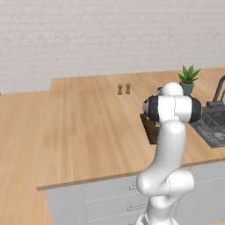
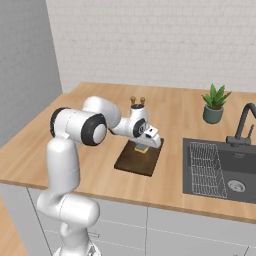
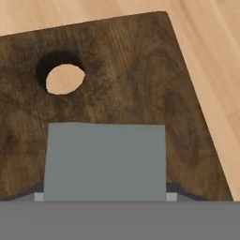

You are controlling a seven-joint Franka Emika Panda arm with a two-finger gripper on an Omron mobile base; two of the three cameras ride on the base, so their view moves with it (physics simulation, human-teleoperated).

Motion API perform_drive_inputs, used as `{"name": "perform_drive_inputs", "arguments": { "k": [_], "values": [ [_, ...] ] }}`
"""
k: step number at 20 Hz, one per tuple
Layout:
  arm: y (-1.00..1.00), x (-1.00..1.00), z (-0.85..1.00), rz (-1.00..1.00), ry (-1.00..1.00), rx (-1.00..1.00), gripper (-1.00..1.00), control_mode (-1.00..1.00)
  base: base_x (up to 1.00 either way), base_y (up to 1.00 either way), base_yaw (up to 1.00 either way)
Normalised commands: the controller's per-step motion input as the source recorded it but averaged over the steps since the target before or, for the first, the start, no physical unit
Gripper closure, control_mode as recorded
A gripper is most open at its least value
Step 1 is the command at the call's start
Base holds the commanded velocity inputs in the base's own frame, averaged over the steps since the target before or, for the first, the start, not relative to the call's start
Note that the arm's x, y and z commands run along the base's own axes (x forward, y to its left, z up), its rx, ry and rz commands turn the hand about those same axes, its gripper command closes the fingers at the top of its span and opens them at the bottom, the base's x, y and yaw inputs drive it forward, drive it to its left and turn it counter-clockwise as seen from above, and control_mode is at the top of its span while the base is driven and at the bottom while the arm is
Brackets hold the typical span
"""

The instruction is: Pick up the sponge from the counter and clean the cutting board by briefly scrubbing or pressing down on the cutting board. Once finished, release the sponge.

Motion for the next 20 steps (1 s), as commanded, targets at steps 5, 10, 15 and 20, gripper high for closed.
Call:
{"name": "perform_drive_inputs", "arguments": {
  "k": [5,10,15,20],
  "values": [
    [0.00,-0.67,-0.11,0.00,0.12,-0.04,1.00,-1.00,0.00,0.00,0.00],
    [0.00,-0.85,0.00,0.00,0.15,0.00,1.00,-1.00,0.00,0.00,0.00],
    [0.00,-0.67,-0.07,0.01,0.14,0.00,1.00,-1.00,0.00,0.00,0.00],
    [0.00,-0.17,-0.20,0.05,0.18,0.00,1.00,-1.00,0.00,0.00,0.00]
  ]
}}
